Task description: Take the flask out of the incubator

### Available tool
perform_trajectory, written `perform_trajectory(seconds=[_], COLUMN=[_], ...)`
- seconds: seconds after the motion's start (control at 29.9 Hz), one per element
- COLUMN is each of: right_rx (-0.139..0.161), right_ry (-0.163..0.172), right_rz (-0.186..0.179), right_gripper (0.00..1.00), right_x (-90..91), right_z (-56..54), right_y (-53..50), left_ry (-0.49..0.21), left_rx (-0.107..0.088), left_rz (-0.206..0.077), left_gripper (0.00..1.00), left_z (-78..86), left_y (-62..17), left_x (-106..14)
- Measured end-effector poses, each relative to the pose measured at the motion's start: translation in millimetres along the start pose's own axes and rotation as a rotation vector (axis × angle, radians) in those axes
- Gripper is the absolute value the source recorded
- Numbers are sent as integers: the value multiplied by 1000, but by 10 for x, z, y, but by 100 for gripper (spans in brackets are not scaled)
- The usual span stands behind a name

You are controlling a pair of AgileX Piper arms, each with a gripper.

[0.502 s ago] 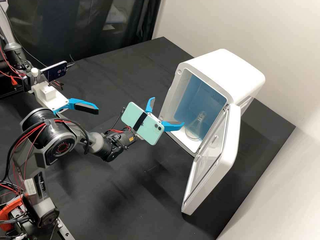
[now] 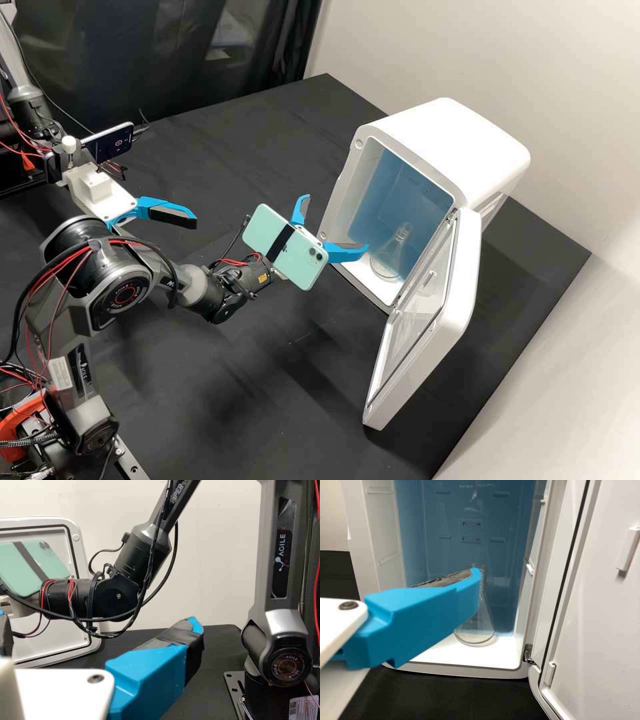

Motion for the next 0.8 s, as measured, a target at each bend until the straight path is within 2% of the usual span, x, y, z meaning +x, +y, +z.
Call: perform_trajectory(seconds=[0.07,0.17,0.2,0.33,0.43,0.54,0.67,0.74,0.8], right_rx=[0,0,0,0,0,0,0,0,0], right_ry=[0,0,0,0,0,0,0,0,0], right_rz=[0,0,0,0,0,0,0,0,0], right_gripper=[100,100,100,100,100,100,100,100,100], right_x=[0,0,0,0,0,0,0,0,0], right_z=[0,0,0,0,0,0,0,0,0], right_y=[0,0,0,0,0,0,0,0,0], left_ry=[1,7,11,54,84,107,157,168,183], left_rx=[1,4,7,5,7,-2,-33,-43,-45], left_rz=[-4,-29,-43,-65,-61,-48,-39,-36,-30], left_gripper=[100,100,100,100,100,100,100,100,100], left_z=[-9,-37,-60,-185,-288,-384,-556,-622,-694], left_y=[-25,-92,-129,-190,-203,-198,-199,-203,-203], left_x=[4,-1,-12,-36,-52,-77,-152,-191,-235])
